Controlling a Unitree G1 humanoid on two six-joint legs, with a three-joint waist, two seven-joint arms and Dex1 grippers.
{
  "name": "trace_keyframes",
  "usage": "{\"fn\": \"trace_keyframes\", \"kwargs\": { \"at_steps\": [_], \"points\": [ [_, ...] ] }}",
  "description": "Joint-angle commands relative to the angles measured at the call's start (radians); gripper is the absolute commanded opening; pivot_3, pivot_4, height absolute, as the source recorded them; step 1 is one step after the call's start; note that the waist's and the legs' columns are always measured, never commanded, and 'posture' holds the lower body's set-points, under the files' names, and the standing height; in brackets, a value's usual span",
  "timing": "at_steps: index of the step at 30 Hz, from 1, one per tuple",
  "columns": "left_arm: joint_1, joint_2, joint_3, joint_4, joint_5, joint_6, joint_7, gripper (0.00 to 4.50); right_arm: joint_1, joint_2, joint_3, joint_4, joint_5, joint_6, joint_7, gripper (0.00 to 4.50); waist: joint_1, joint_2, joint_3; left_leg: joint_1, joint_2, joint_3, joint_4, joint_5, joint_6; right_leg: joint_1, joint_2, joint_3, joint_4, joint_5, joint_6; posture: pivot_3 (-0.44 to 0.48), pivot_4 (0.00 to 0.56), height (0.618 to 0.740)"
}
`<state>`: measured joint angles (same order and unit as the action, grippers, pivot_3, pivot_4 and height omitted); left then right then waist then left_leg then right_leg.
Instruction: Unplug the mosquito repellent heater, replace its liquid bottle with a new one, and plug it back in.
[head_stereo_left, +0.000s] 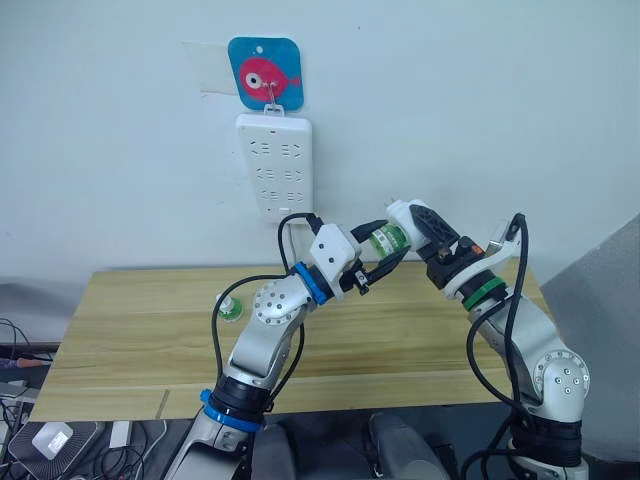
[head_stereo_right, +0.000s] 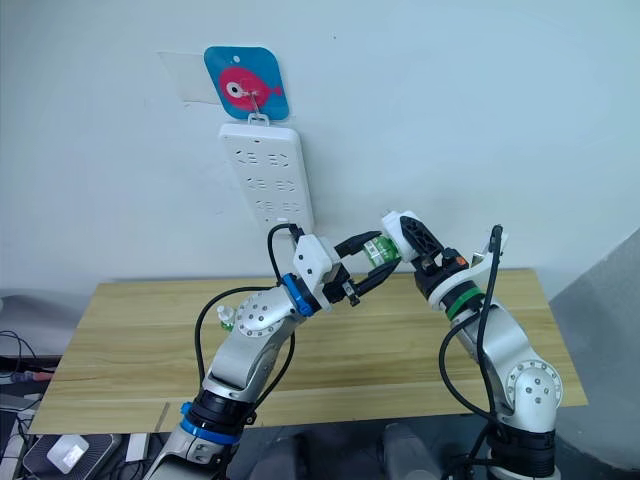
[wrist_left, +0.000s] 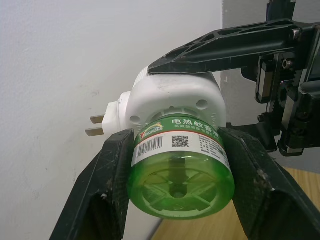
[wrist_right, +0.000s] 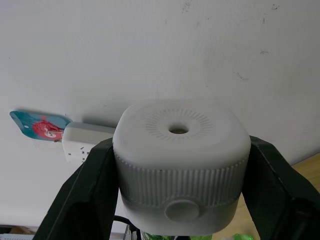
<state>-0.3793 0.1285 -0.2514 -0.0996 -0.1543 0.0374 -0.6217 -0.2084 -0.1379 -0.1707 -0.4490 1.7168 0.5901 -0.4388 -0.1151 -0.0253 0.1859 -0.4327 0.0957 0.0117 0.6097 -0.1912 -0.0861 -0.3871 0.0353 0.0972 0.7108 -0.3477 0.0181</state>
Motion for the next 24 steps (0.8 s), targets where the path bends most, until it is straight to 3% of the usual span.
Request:
{"fn": "trace_keyframes", "kwargs": {
  "at_steps": [1,24],
  "points": [
    [0.002,-0.002,0.007,-0.037,0.005,0.002,0.025,2.31,0.002,-0.008,0.016,-0.063,0.036,-0.012,0.011,3.00,0.000,0.000,0.000,0.000,0.000,0.000,0.000,0.000,0.000,0.000,0.000,0.000,0.000,0.000,0.000,-0.147,0.192,0.740],
    [0.033,0.007,0.012,-0.083,0.000,0.053,0.045,2.31,0.011,-0.046,0.035,-0.058,0.024,-0.035,0.029,3.00,0.001,0.000,0.000,0.000,0.000,0.000,0.000,0.000,0.000,0.000,0.000,0.000,0.000,0.000,0.000,-0.149,0.193,0.740]
  ]
}}
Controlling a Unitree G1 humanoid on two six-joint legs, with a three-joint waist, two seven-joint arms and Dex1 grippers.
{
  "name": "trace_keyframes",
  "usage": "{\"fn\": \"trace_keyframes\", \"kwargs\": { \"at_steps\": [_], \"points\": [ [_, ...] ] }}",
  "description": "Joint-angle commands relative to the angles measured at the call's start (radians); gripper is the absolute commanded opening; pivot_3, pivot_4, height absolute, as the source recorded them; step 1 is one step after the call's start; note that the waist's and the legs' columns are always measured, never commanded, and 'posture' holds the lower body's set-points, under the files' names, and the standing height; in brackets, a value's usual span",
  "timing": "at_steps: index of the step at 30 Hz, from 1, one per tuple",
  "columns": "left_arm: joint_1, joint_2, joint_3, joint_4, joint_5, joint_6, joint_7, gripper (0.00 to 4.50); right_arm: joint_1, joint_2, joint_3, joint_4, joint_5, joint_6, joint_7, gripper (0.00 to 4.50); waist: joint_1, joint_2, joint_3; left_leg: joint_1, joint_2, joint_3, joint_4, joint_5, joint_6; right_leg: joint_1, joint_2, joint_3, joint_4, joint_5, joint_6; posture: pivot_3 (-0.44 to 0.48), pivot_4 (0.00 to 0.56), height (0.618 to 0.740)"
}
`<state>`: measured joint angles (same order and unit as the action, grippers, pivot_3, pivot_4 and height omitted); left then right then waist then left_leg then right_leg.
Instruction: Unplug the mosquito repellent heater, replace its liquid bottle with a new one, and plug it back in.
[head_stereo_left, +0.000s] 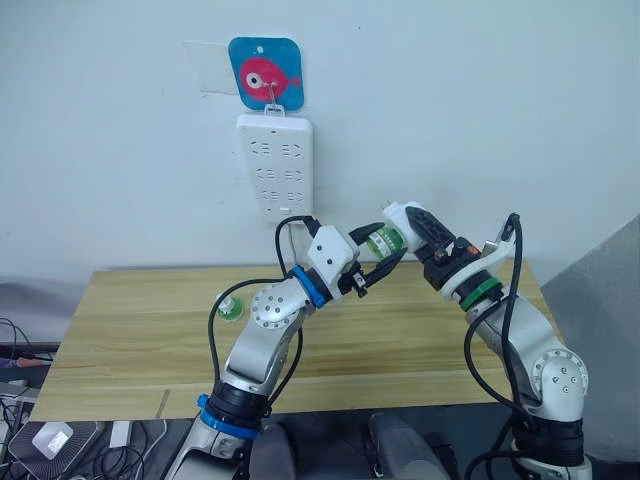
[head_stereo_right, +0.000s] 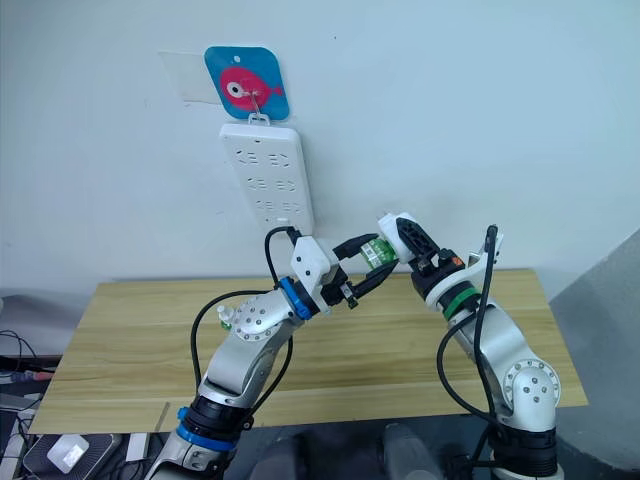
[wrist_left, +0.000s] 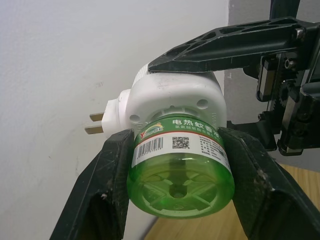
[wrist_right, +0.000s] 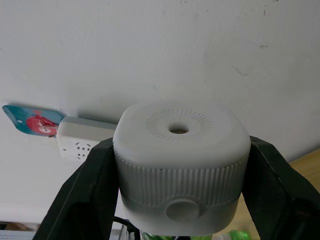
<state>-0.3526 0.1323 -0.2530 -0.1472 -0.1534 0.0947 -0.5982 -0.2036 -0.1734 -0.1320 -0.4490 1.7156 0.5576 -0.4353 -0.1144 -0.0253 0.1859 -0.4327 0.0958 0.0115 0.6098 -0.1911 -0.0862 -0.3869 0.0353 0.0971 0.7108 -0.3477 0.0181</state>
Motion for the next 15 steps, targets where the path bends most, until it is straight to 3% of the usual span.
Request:
{"fn": "trace_keyframes", "kwargs": {
  "at_steps": [1,9,15],
  "points": [
    [0.008,0.004,0.014,-0.038,-0.002,-0.003,0.020,2.31,0.005,-0.012,-0.003,-0.057,0.027,-0.002,0.027,3.00,0.000,0.000,0.000,0.000,0.000,0.000,0.000,0.000,0.000,0.000,0.000,0.000,0.000,0.000,0.000,-0.148,0.193,0.740],
    [0.020,0.029,0.004,-0.059,-0.019,-0.004,-0.018,2.31,0.004,-0.045,0.013,-0.050,0.074,0.028,0.048,3.00,0.000,0.000,0.000,0.000,0.000,0.000,0.000,0.000,0.000,0.000,0.000,0.000,0.000,0.000,0.000,-0.146,0.194,0.740],
    [0.024,0.086,0.001,-0.065,-0.052,-0.024,-0.106,2.31,-0.027,-0.206,0.015,0.018,0.213,0.155,0.105,3.00,0.000,0.000,0.000,0.000,0.000,0.000,0.000,0.000,0.000,0.001,0.000,0.000,0.000,0.000,0.000,-0.143,0.196,0.740]
  ]
}}
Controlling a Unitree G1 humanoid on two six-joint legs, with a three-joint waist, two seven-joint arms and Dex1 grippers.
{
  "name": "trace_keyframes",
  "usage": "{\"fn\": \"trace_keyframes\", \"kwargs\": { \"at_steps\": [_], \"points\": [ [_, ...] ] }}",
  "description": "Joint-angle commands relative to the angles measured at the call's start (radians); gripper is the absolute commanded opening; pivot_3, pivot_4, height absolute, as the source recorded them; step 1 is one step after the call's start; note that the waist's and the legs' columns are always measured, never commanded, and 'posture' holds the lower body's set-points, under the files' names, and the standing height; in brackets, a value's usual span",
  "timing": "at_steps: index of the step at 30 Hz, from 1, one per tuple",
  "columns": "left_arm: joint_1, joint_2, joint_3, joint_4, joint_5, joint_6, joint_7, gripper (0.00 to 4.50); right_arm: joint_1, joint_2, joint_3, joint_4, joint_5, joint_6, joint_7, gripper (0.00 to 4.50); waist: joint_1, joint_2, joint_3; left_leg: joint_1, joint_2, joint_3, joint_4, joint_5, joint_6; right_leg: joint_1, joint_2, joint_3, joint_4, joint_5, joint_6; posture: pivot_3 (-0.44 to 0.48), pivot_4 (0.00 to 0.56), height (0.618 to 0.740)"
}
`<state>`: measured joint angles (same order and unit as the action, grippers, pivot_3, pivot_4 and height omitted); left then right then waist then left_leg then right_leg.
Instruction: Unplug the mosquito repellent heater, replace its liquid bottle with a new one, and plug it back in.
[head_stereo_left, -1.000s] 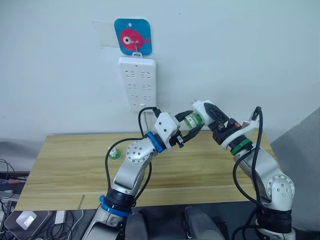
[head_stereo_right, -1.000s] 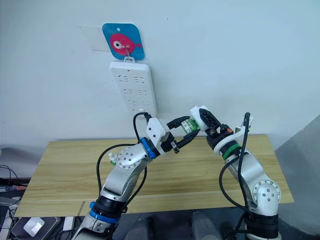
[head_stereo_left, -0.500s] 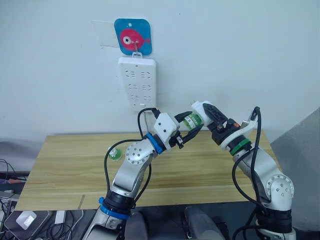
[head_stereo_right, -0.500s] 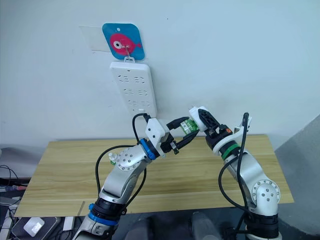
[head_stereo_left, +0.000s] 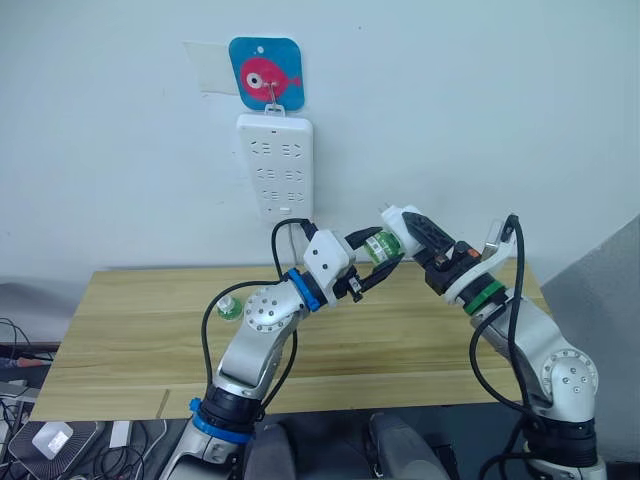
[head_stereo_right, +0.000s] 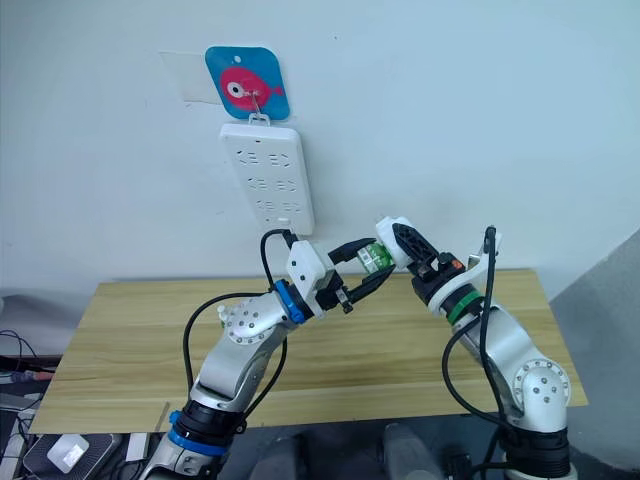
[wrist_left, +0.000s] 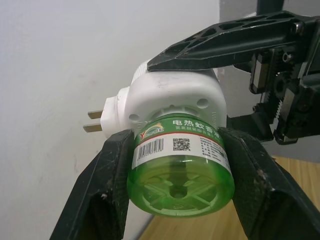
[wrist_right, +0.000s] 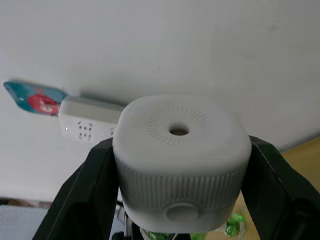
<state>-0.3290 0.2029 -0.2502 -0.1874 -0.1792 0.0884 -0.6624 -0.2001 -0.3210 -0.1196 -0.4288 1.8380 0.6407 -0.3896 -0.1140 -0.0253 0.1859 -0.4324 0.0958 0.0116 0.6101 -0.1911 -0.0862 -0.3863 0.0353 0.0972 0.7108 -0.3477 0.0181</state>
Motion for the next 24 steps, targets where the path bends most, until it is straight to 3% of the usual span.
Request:
{"fn": "trace_keyframes", "kwargs": {
  "at_steps": [1,8,24],
  "points": [
    [-0.001,0.025,-0.001,-0.024,-0.032,-0.023,-0.057,2.31,-0.039,-0.086,0.003,0.015,0.114,0.095,0.077,3.00,0.000,0.000,0.000,0.000,0.000,0.000,0.000,0.000,0.000,0.000,0.000,0.000,0.000,0.000,0.000,-0.139,0.196,0.740],
    [-0.021,0.061,0.010,0.001,-0.052,-0.050,-0.120,2.31,-0.117,-0.179,0.004,0.132,0.134,0.220,0.180,3.00,0.003,0.000,0.000,0.000,0.000,0.000,0.000,0.000,0.000,0.000,0.000,0.000,0.000,0.000,0.000,-0.120,0.195,0.740],
    [-0.018,0.048,0.013,-0.015,-0.073,-0.025,-0.118,2.31,-0.108,-0.162,0.022,0.114,0.134,0.214,0.173,3.00,0.009,0.000,0.000,0.000,0.000,0.000,0.000,0.000,0.000,0.000,0.000,-0.001,0.000,0.000,0.000,-0.124,0.188,0.740]
  ]
}}
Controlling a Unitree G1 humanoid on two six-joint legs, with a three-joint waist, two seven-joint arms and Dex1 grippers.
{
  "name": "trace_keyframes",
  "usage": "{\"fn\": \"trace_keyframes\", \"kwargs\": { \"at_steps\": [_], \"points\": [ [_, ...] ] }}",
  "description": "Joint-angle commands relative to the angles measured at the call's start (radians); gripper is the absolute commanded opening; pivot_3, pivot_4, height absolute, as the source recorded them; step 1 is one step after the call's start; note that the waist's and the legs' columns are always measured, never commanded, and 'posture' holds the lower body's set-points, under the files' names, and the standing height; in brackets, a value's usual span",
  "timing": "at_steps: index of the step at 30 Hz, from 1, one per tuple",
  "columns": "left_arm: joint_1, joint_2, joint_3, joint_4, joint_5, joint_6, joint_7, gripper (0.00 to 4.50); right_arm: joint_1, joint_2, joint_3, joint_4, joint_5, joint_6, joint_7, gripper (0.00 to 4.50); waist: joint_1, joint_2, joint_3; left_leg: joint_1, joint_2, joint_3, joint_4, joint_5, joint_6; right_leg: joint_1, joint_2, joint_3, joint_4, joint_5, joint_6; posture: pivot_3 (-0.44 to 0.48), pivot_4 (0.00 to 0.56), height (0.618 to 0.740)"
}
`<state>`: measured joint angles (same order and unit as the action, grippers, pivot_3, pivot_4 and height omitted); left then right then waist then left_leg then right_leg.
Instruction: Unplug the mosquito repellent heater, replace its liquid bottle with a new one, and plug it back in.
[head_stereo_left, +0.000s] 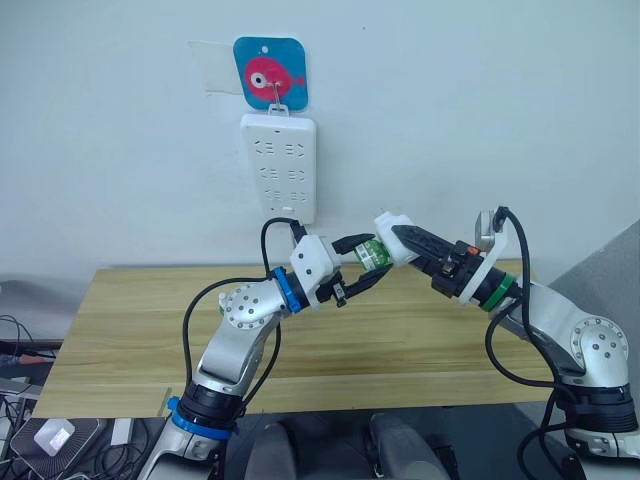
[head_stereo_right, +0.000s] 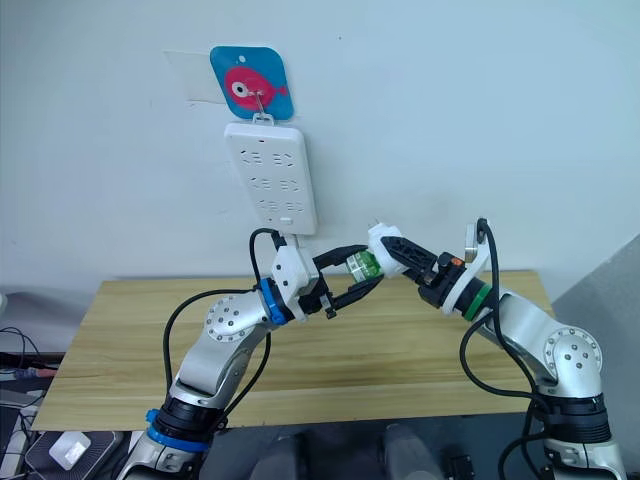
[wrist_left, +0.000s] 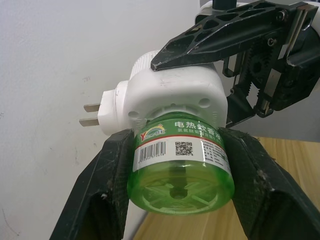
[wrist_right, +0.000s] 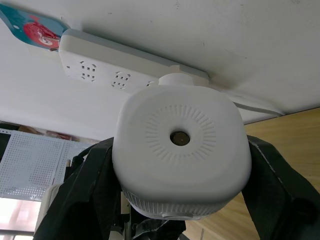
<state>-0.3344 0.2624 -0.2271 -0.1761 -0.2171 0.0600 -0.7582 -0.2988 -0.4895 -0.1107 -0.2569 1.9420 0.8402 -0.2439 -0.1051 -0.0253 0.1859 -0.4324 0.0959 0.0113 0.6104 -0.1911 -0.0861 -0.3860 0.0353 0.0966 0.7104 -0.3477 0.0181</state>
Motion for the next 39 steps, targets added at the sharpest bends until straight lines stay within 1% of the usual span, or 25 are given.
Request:
{"fn": "trace_keyframes", "kwargs": {
  "at_steps": [1,5,7,8,9,10,14,19,22,25,29,35,39],
  "points": [
    [-0.015,-0.010,-0.011,-0.025,-0.034,0.005,-0.024,2.31,-0.010,0.006,0.013,-0.059,0.030,0.015,0.028,3.00,0.000,0.000,0.000,0.000,0.000,0.000,0.000,0.000,0.000,0.000,0.000,0.000,0.000,0.000,0.000,-0.124,0.188,0.740],
    [-0.018,-0.004,-0.018,-0.027,-0.032,0.008,-0.032,2.31,-0.014,-0.006,0.016,-0.055,0.030,0.030,0.039,3.00,0.000,0.000,0.000,0.000,0.000,0.000,0.000,0.000,0.000,0.000,0.000,0.000,0.000,0.000,0.000,-0.131,0.192,0.740],
    [-0.018,0.001,-0.023,-0.029,-0.032,0.002,-0.044,2.31,-0.018,-0.007,0.012,-0.051,0.030,0.056,0.066,3.75,0.000,0.000,0.000,0.000,0.000,0.000,0.000,0.000,0.000,0.000,0.000,0.000,0.000,0.000,0.000,-0.131,0.192,0.740],
    [-0.018,0.004,-0.026,-0.030,-0.033,-0.004,-0.052,2.31,-0.020,-0.009,0.010,-0.048,0.030,0.073,0.082,3.99,0.000,0.000,0.000,0.000,0.000,0.000,0.000,0.000,0.000,0.000,0.000,0.000,0.000,0.000,0.000,-0.131,0.194,0.740],
    [-0.018,0.007,-0.027,-0.029,-0.035,-0.007,-0.060,2.31,-0.022,-0.013,0.008,-0.042,0.030,0.092,0.099,4.33,0.000,0.000,0.000,0.000,0.000,0.000,0.000,0.000,0.000,0.000,0.000,0.000,0.000,0.000,0.000,-0.131,0.194,0.740],
    [-0.019,0.008,-0.027,-0.028,-0.037,-0.009,-0.066,2.31,-0.025,-0.017,0.006,-0.037,0.030,0.105,0.110,4.45,0.000,0.000,0.000,0.000,0.000,0.000,0.000,0.000,0.000,0.000,0.000,0.000,0.000,0.000,0.000,-0.132,0.196,0.740],
    [-0.034,0.022,-0.029,-0.010,-0.044,-0.031,-0.113,2.31,-0.062,-0.114,0.006,0.042,0.030,0.224,0.205,4.45,0.000,0.000,0.000,0.000,0.000,0.000,0.000,0.000,0.000,0.000,0.000,0.000,0.000,0.000,0.000,-0.127,0.196,0.740],
    [-0.041,0.055,-0.036,0.002,-0.069,-0.051,-0.204,2.31,-0.151,-0.246,0.012,0.187,0.030,0.407,0.384,4.45,0.001,0.000,0.000,0.001,0.000,0.000,0.001,0.000,0.000,0.001,0.000,0.000,0.000,0.000,0.000,-0.119,0.198,0.740],
    [-0.036,0.093,-0.038,0.001,-0.092,-0.066,-0.280,2.31,-0.205,-0.358,0.033,0.274,0.030,0.536,0.508,4.45,0.003,0.001,0.001,0.000,0.000,0.000,0.000,0.000,0.000,0.001,0.000,0.000,-0.002,0.000,0.000,-0.116,0.196,0.740],
    [-0.039,0.109,-0.042,0.015,-0.094,-0.086,-0.316,2.31,-0.244,-0.414,0.073,0.309,0.030,0.587,0.563,4.45,0.006,0.001,0.001,0.000,0.000,0.000,0.000,-0.001,0.001,0.001,0.000,0.000,-0.004,0.000,0.000,-0.116,0.196,0.740],
    [-0.060,0.106,-0.048,0.049,-0.084,-0.128,-0.337,2.31,-0.269,-0.443,0.111,0.326,0.030,0.607,0.598,4.45,0.009,0.001,0.001,0.000,0.000,0.000,0.000,-0.001,0.001,0.002,0.000,-0.001,-0.005,0.000,0.000,-0.116,0.190,0.740],
    [-0.074,0.093,-0.049,0.062,-0.083,-0.124,-0.325,2.31,-0.280,-0.468,0.138,0.317,0.030,0.600,0.611,4.45,0.016,0.001,0.001,0.000,0.000,0.000,0.000,-0.001,0.001,0.002,0.000,-0.001,-0.005,0.000,0.000,-0.113,0.187,0.740],
    [-0.062,0.083,-0.057,0.043,-0.084,-0.117,-0.310,2.31,-0.276,-0.445,0.142,0.295,0.030,0.553,0.571,4.45,0.016,0.001,0.001,0.000,0.000,0.000,0.000,-0.001,0.001,0.002,0.000,-0.001,-0.006,0.000,0.000,-0.115,0.184,0.740]
  ]
}}
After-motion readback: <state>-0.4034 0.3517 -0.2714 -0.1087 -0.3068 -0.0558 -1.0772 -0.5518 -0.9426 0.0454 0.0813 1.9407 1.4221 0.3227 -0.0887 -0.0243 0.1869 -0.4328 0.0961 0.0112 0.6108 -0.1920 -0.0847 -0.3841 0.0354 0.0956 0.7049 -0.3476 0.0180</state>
